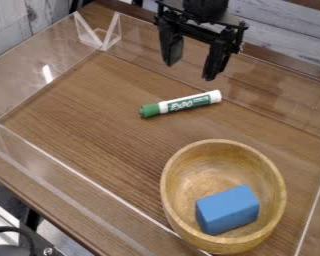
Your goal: Remove the blue block from inside the brown bowl and put it on the table
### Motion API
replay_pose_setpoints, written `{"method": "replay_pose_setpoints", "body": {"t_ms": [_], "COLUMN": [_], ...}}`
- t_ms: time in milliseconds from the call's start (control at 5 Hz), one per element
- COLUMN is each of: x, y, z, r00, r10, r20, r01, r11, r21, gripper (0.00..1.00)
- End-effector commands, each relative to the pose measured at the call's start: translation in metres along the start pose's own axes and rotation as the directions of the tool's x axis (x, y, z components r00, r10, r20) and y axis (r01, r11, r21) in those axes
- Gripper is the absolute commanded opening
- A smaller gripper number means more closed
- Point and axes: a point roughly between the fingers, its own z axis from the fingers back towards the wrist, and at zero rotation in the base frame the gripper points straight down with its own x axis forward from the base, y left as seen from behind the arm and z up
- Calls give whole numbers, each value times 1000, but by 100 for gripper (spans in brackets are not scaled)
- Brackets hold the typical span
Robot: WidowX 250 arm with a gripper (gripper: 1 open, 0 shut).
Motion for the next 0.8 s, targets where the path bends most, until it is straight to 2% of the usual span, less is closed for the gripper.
{"method": "replay_pose_setpoints", "body": {"t_ms": [0, 200, 400, 600], "x": [-11, -30, -52, -62], "y": [-12, -33, -55, -64], "z": [-4, -8, -7, -8], "r00": [999, 993, 968, 950], "r10": [-36, -121, -250, -309], "r20": [-3, 11, 37, 47], "r01": [36, 121, 250, 309], "r11": [999, 993, 968, 951], "r21": [-2, -2, 5, 13], "gripper": [100, 100, 100, 100]}}
